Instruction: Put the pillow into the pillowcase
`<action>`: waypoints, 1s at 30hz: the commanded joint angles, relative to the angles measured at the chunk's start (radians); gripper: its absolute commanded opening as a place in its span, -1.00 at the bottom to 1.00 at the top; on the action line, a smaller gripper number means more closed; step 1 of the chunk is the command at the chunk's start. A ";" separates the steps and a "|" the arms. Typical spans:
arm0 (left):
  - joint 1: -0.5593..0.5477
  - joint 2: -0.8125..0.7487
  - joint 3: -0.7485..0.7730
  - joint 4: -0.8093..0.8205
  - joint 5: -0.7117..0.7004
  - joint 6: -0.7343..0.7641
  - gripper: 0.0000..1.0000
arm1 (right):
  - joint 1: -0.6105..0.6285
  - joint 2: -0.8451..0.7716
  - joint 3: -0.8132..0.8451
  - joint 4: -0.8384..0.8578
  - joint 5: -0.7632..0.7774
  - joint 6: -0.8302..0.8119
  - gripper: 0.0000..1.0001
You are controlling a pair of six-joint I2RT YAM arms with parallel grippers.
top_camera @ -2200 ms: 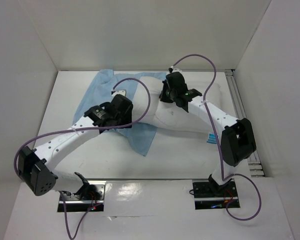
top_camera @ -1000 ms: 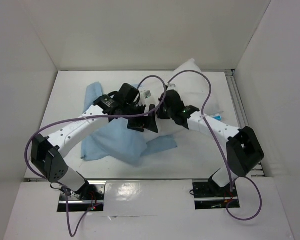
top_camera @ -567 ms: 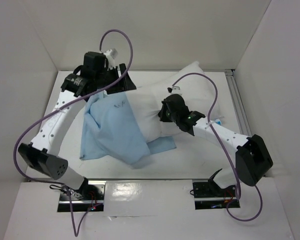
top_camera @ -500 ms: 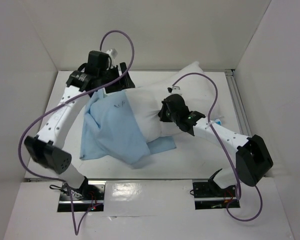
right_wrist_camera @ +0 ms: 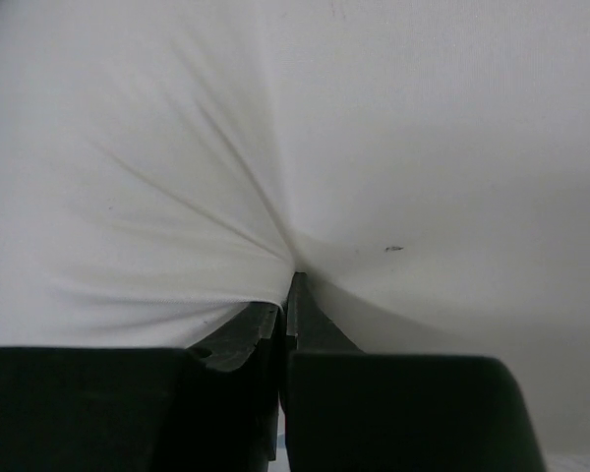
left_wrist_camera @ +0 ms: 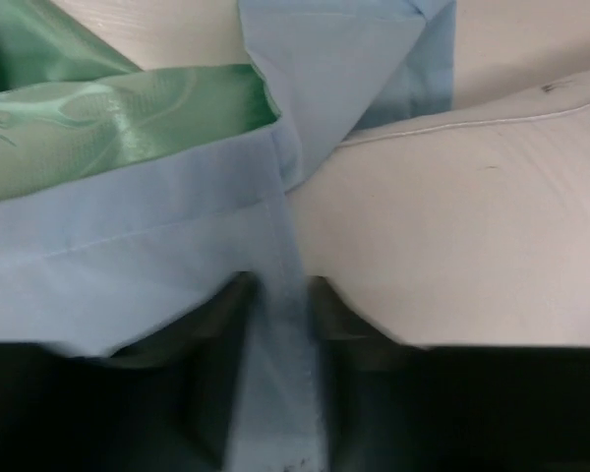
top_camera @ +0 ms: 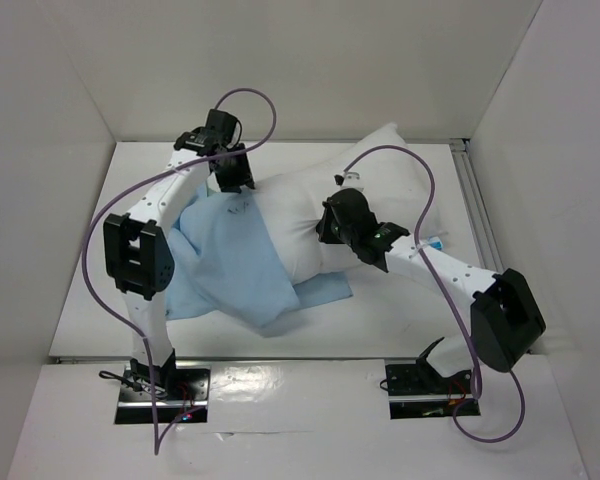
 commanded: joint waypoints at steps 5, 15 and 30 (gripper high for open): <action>0.049 -0.020 0.022 -0.016 0.007 0.045 -0.93 | 0.016 0.053 0.010 -0.080 0.025 0.016 -1.00; 0.058 -0.086 0.114 0.003 0.165 0.101 -1.00 | 0.016 0.073 0.082 -0.100 0.045 -0.016 -1.00; -0.161 -0.043 0.489 0.062 0.560 0.012 -1.00 | 0.139 -0.040 0.400 -0.125 0.251 -0.136 -1.00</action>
